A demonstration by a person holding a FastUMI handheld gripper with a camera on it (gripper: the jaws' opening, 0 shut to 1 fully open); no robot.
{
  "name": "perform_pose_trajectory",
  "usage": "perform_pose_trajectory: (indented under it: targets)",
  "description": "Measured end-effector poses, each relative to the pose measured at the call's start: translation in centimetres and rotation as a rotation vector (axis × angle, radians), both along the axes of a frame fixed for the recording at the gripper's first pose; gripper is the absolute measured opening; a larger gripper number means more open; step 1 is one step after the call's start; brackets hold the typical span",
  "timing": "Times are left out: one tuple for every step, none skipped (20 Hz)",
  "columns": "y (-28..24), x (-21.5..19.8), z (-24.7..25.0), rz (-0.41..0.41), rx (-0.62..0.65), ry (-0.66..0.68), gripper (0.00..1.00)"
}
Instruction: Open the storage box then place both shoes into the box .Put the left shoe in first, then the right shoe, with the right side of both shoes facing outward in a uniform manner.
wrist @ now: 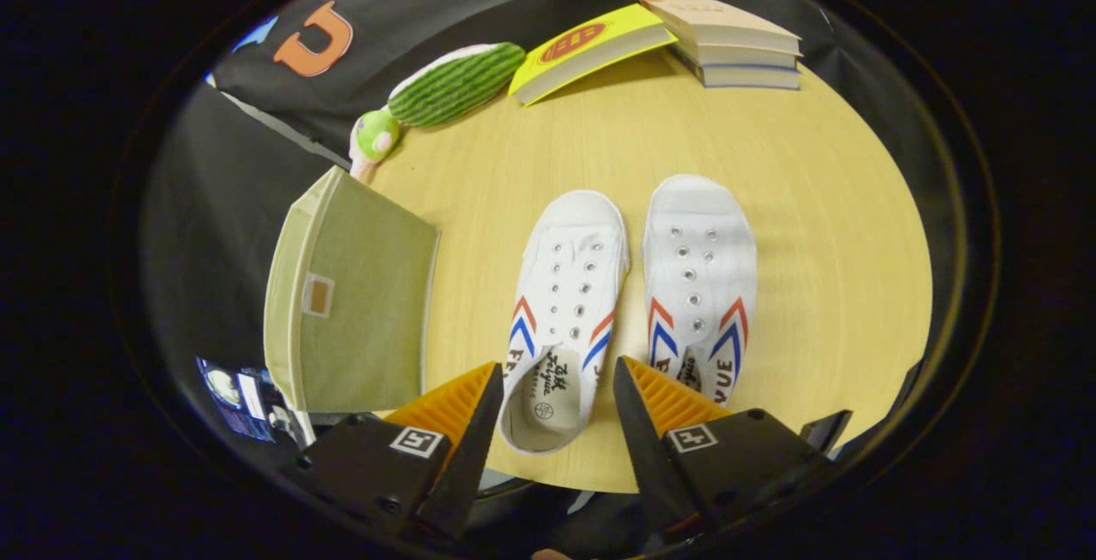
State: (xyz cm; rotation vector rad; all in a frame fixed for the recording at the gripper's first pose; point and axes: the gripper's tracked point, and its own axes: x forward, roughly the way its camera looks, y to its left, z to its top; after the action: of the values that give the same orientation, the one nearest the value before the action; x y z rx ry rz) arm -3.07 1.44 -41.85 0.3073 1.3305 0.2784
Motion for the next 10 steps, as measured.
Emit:
perform_pose_trajectory:
  targets:
    - [-0.1, 0.1, -0.5, -0.003, 0.010, 0.025, 0.76]
    - [0.0, 0.1, -0.6, -0.001, 0.018, 0.048, 0.71]
    - [0.2, 0.0, -0.7, 0.013, 0.024, 0.053, 0.66]
    - [-0.1, 0.1, -0.7, 0.029, 0.015, 0.052, 0.64]
    - [0.0, 0.0, -0.9, 0.026, 0.015, 0.064, 0.60]
    - [-0.1, 0.1, -1.2, 0.010, 0.014, 0.085, 0.59]
    - [-0.2, 0.0, -1.8, -0.005, 0.020, 0.118, 0.57]
    - [-0.3, -0.2, -2.4, -0.021, 0.025, 0.156, 0.56]
    - [-0.4, -0.3, -2.8, -0.037, 0.029, 0.181, 0.56]
    - [-0.6, -0.2, -3.3, -0.042, 0.023, 0.192, 0.55]
